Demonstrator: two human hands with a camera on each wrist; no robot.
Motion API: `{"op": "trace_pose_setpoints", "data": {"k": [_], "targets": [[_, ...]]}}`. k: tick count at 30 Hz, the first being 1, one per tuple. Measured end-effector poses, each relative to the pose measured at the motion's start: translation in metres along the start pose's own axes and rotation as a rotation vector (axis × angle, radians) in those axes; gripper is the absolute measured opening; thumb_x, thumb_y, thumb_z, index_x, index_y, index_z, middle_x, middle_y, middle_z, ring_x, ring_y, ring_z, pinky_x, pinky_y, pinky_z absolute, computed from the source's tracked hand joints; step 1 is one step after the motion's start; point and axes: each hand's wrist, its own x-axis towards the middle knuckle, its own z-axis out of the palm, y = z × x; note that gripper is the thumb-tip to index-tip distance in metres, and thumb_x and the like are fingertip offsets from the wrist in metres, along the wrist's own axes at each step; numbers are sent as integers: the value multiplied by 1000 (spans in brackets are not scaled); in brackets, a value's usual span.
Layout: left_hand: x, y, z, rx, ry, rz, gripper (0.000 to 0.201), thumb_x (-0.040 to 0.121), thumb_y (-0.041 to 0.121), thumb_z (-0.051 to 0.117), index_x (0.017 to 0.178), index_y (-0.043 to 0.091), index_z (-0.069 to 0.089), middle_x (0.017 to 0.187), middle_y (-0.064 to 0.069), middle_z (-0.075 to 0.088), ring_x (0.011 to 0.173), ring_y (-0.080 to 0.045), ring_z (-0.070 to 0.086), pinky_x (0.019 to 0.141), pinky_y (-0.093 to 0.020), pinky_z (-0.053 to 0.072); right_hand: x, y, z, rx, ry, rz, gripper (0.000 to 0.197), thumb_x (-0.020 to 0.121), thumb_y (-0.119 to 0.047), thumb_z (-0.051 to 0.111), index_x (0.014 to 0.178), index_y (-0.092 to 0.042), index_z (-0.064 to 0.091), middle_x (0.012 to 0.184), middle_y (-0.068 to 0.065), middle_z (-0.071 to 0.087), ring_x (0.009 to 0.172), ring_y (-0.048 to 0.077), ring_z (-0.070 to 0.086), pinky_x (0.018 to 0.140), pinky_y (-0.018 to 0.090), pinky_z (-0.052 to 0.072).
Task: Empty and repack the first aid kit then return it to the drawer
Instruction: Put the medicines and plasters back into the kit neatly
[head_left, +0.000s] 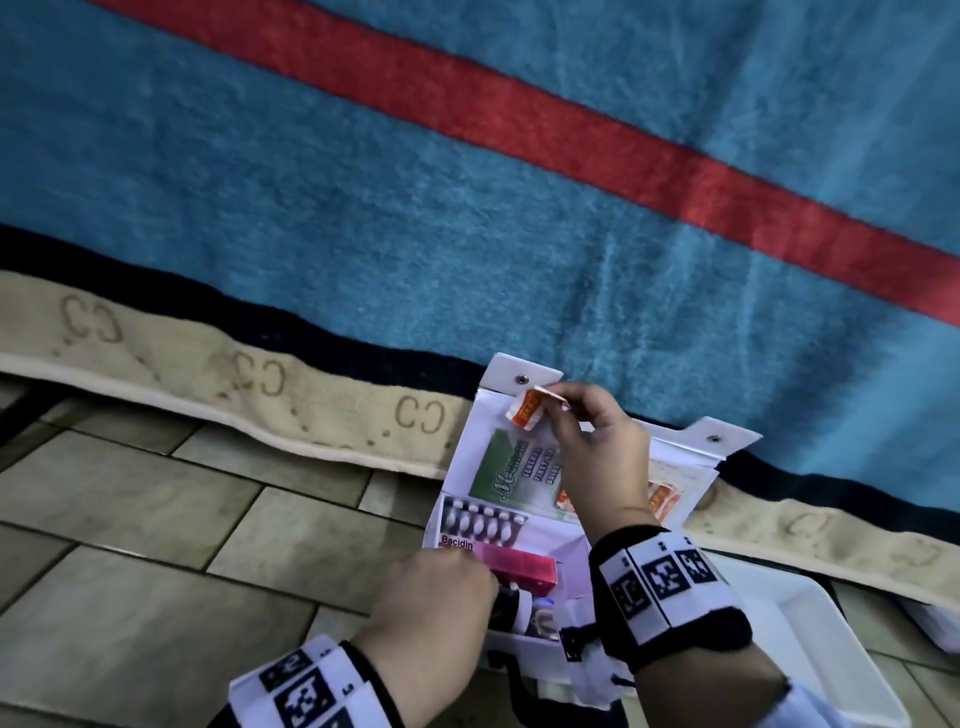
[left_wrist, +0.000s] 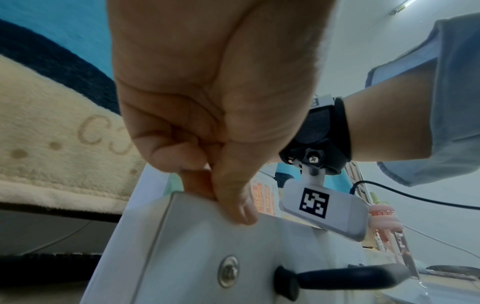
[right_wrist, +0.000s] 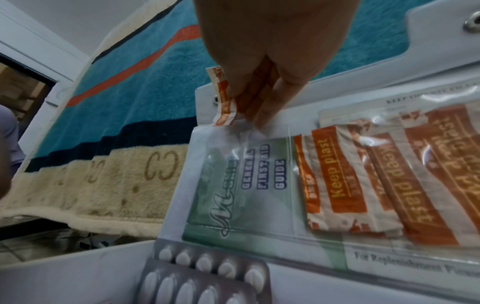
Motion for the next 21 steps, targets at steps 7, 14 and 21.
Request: {"op": "trace_pose_setpoints", "data": {"k": [7,14,21], "targets": [[0,-1,0,-1,3,17,28,89,9,49,112,16,62,117,-4,59,110,-26,57,85,-31,45,1,7,1,-174,-43,-81,21,82,-2,65,86,-22,72,84,-4,70,74,-11,55,66,-1,39],[-3,-1,-4,-8,-4,19,27,89,8,48,110,15,62,116,-4,61,109,-28,58,84,-32,45,-3,11,1,-284,-116,-154,24,74,9,64,80,-13,72,79,-8,60,67,-11,55,64,-2,37],[-2,-1,-4,-11,-14,17,27,89,8,47,112,14,61,117,-6,60,110,-30,57,84,-33,44,-3,12,6,-278,-189,33,29,81,-4,66,73,-31,61,73,-10,68,71,13,66,69,32,56]]}}
